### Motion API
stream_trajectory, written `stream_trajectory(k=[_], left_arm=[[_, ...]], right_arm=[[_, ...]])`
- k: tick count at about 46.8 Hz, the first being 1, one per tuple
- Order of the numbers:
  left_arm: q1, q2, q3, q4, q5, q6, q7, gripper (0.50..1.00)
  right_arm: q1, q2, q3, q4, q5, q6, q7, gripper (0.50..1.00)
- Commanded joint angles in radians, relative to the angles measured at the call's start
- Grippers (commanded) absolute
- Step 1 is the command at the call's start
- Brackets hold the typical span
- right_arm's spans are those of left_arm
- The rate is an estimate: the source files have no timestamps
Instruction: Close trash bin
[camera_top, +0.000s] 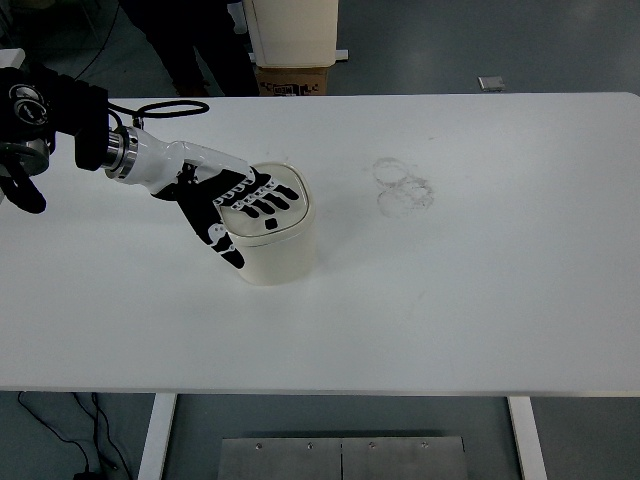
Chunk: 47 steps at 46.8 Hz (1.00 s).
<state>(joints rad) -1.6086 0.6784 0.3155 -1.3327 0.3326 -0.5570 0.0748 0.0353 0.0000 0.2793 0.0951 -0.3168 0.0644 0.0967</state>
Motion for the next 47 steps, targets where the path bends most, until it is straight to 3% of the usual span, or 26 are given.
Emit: stream_trajectory(k=[1,19,35,47], left_arm=[[-0.002,0.003,0.000,0.001,-0.001,0.000,0.000,1.000],[-0.024,0.020,-0.019,0.066,-0.017,0.002,-0.006,1.000],[0.021,0.021,-0.061,0.282,-0.116,0.003,-0.013,1.000],[0.137,0.042,-0.168,0.449,-0.187,0.023,-0.020,1.000]], right_arm=[[0.000,0.000,0.000,0.000,0.001,0.000,0.000,0.991],[0.000,0.000,0.000,0.000,0.001,0.000,0.000,0.991],[0.000,0.000,0.000,0.000,-0.001,0.000,0.000,0.991],[0.000,0.000,0.000,0.000,-0.001,0.000,0.000,0.991]])
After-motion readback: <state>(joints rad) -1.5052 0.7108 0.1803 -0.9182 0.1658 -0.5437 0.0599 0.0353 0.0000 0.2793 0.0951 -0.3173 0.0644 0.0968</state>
